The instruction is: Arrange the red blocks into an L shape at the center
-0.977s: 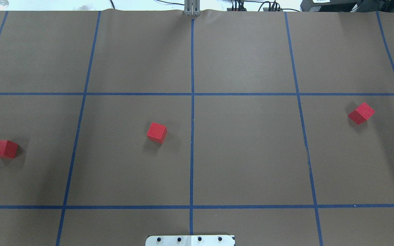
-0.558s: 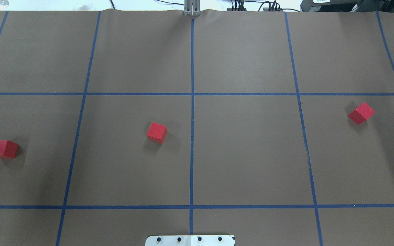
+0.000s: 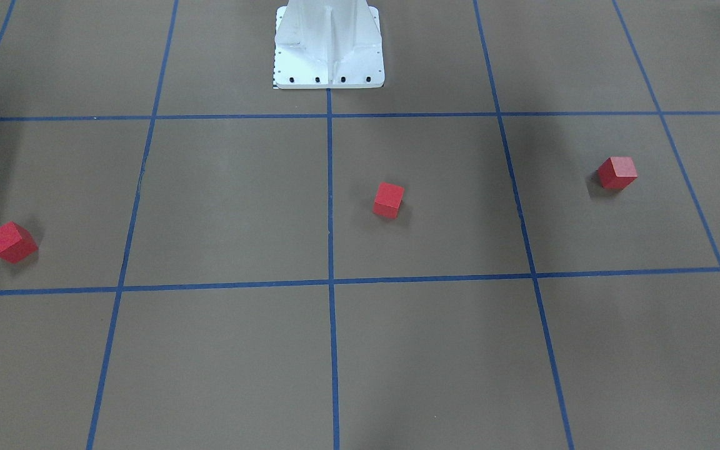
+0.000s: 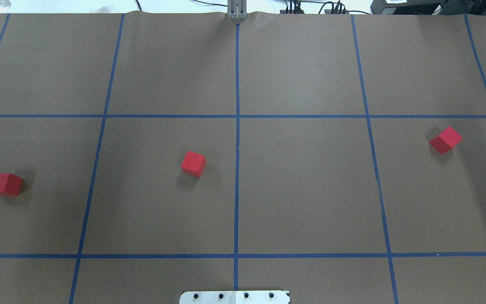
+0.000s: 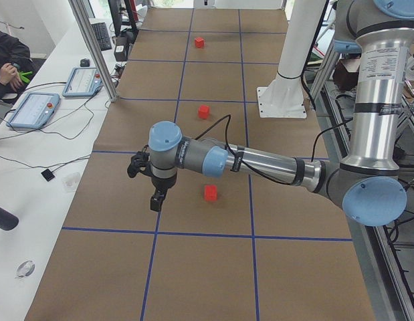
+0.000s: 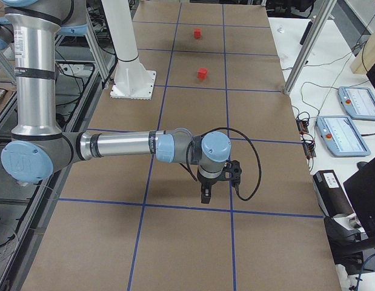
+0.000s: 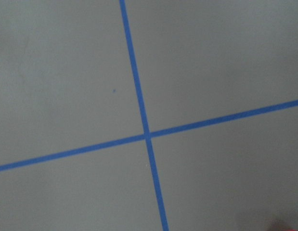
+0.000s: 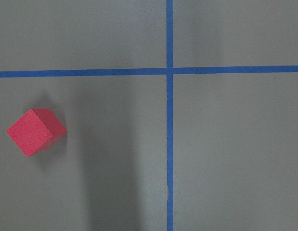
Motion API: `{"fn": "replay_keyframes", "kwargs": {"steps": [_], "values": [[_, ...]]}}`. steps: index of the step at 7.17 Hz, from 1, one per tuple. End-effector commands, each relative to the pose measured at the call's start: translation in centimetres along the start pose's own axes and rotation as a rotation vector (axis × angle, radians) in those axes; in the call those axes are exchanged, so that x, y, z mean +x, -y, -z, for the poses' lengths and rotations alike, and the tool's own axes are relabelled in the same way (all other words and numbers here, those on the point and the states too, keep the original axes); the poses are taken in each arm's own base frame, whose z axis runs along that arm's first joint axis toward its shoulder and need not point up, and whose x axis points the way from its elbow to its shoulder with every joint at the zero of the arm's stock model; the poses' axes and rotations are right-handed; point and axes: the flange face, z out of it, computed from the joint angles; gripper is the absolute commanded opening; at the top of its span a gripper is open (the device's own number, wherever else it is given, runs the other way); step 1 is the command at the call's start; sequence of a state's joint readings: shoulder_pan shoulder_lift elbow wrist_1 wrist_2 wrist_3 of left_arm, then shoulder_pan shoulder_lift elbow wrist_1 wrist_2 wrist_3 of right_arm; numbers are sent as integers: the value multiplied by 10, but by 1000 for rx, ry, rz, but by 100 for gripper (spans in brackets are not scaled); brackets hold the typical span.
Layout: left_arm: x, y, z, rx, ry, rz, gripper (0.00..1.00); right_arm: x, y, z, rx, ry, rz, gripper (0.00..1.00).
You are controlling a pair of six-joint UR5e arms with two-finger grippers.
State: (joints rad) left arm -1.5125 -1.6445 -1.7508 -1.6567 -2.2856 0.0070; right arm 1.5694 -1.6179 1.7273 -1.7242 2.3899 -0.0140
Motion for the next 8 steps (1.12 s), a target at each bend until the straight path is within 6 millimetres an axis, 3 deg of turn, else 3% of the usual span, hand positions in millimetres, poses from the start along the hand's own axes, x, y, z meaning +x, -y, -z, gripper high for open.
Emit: {"fn": "replay_keyframes", "kwargs": {"steps": [1, 2, 3, 4, 5, 7, 8], "values": [[77, 49, 6, 29, -63, -10, 100, 1, 0, -1, -1, 0, 0, 99], [158, 68, 3, 34, -100, 52, 100, 0, 1, 0, 1, 0, 2, 99], [232, 66, -8, 33, -96, 66, 100, 0, 1, 0, 1, 0, 2, 99], [295, 61, -17, 14, -134, 121, 100, 0, 0, 0, 0, 0, 1, 99], [352, 69, -17, 28, -158, 199, 100, 0, 0, 0, 0, 0, 1, 99], [473, 41, -52, 98, -106, 127, 100, 0, 0, 0, 0, 0, 1, 99], [509, 21, -74, 104, -85, 75, 100, 0, 0, 0, 0, 0, 1, 99]]}}
